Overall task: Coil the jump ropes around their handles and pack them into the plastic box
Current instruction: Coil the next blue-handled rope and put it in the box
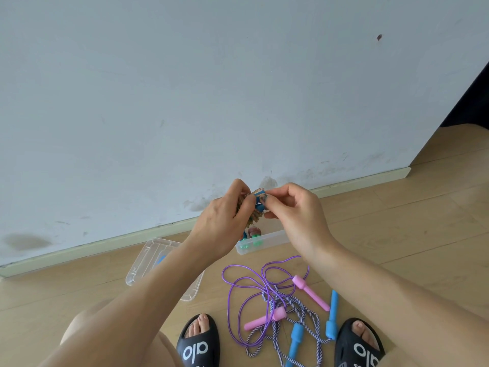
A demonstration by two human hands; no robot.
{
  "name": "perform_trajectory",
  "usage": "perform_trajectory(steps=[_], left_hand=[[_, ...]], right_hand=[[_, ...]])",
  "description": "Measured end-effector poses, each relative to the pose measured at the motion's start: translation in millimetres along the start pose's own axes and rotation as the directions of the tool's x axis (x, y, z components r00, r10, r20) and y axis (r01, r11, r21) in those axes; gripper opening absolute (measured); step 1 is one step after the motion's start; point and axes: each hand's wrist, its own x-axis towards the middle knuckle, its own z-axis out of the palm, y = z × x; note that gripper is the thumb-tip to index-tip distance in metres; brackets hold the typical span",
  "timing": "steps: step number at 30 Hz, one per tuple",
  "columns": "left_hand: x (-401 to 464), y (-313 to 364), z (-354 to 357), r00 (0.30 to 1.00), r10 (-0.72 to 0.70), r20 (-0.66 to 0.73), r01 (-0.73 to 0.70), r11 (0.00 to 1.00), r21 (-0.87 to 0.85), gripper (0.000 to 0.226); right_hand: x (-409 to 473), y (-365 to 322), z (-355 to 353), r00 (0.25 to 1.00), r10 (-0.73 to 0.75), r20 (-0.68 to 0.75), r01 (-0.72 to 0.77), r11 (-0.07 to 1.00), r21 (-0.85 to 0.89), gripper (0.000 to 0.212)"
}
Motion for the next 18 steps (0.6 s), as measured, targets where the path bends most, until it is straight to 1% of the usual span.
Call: perform_trajectory(steps=[3, 6, 10, 13, 15, 18], left_hand=[[0.2, 3.3, 3.0, 1.0, 0.004, -0.031, -0.004, 1.0, -0.003, 0.018], [2.8, 4.6, 4.1, 0.999, 0.003, -0.044, -0.004, 1.0, -0.008, 0.017], [6.0, 4.1, 4.3, 1.0, -0.01, -0.015, 0.01, 1.0, -0.018, 0.016], [6.3, 0.9, 5.4, 0.999, -0.016, 0.03, 0.017, 0.999, -0.047, 0.015], [8.4, -1.8, 5.1, 1.0, -0.023, 0.021, 0.024, 0.999, -0.031, 0.013], [11.9, -3.5, 4.0, 1.0, -0.027, 0.01, 0.027, 0.999, -0.022, 0.009]], right_hand=[[0.2, -1.6, 3.1, 0.997, 0.066, -0.035, -0.065, 0.997, 0.041, 0.013], [2.4, -3.1, 3.9, 0.994, 0.095, -0.052, -0.092, 0.994, 0.051, 0.012], [5.0, -2.8, 2.8, 0.991, 0.122, -0.047, -0.118, 0.99, 0.083, 0.009], [8.4, -0.7, 0.9, 0.981, 0.195, 0.015, -0.195, 0.973, 0.125, 0.009], [12.1, -1.9, -1.2, 0.966, 0.246, 0.081, -0.256, 0.952, 0.17, 0.012], [17.2, -6.6, -4.5, 0.962, 0.243, 0.126, -0.266, 0.941, 0.21, 0.015]])
